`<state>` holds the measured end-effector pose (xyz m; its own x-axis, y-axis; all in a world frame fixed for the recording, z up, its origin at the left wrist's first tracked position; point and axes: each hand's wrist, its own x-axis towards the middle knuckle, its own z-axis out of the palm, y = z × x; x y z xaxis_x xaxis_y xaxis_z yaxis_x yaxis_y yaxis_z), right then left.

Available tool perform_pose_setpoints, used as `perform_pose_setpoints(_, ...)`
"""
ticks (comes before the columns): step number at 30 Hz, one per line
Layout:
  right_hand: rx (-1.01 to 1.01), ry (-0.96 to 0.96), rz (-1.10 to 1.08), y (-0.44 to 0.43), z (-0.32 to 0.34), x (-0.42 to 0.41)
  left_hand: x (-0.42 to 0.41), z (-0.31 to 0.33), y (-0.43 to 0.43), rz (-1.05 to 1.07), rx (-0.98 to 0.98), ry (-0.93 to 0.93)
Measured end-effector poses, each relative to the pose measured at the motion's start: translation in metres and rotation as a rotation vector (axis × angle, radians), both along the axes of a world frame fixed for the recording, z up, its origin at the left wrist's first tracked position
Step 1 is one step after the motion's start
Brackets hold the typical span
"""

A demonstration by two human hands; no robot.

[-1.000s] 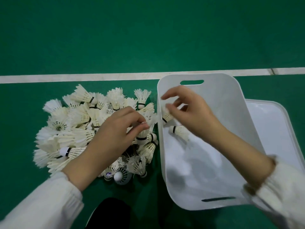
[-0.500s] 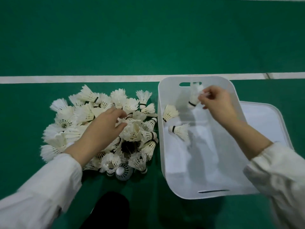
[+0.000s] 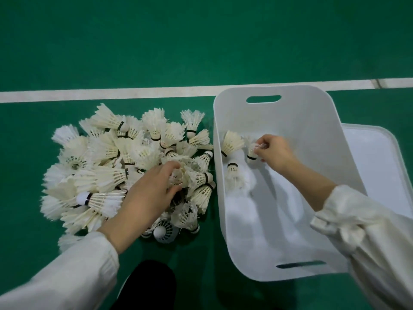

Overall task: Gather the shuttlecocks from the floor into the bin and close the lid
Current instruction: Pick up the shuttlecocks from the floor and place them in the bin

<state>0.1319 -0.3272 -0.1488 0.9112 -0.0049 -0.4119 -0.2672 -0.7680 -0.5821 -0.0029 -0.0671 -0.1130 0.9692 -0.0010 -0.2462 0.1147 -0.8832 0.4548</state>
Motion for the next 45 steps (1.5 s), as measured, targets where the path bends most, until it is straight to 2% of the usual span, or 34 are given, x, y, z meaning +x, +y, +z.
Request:
perform_pose_setpoints(4, -0.063, -0.009, 0.119, 0.003, 0.011, -0.012, 0.002, -0.004, 0.003, 0.001, -0.006, -0.023)
perform_pose_setpoints(9, -0.055, -0.237, 0.216, 0.011, 0.059, -0.038, -0.001, 0.001, 0.009, 0.005, -0.163, 0.006)
perform_pose_setpoints(14, -0.039, -0.43, 0.553, 0.054, 0.126, -0.067, -0.01, 0.011, 0.025, 0.082, -0.21, -0.095)
perform_pose_setpoints(17, -0.06, -0.376, 0.746, 0.098, 0.138, -0.086, -0.018, 0.02, 0.039, 0.17, -0.261, -0.171)
perform_pose_setpoints(20, -0.186, -0.247, 0.827, 0.14, 0.11, -0.102, -0.027, 0.029, 0.054, 0.259, -0.291, -0.22)
perform_pose_setpoints(25, -0.428, 0.019, 0.773, 0.178, 0.059, -0.118, -0.042, 0.039, 0.079, 0.349, -0.297, -0.22)
perform_pose_setpoints(29, -0.476, -0.057, 0.728, 0.182, 0.046, -0.118, -0.052, 0.037, 0.096, 0.41, -0.3, -0.202)
perform_pose_setpoints(31, -0.419, -0.158, 0.678, 0.182, 0.048, -0.113, -0.056, 0.035, 0.101, 0.421, -0.304, -0.208)
perform_pose_setpoints(36, -0.123, -0.336, 0.523, 0.179, 0.07, -0.106, -0.062, 0.026, 0.121, 0.518, -0.284, -0.212)
perform_pose_setpoints(41, 0.033, -0.294, 0.475, 0.191, 0.07, -0.111, -0.063, 0.015, 0.144, 0.595, -0.212, -0.084)
perform_pose_setpoints(45, 0.064, -0.26, 0.46, 0.198, 0.064, -0.117, -0.058, 0.007, 0.14, 0.585, -0.188, 0.068)
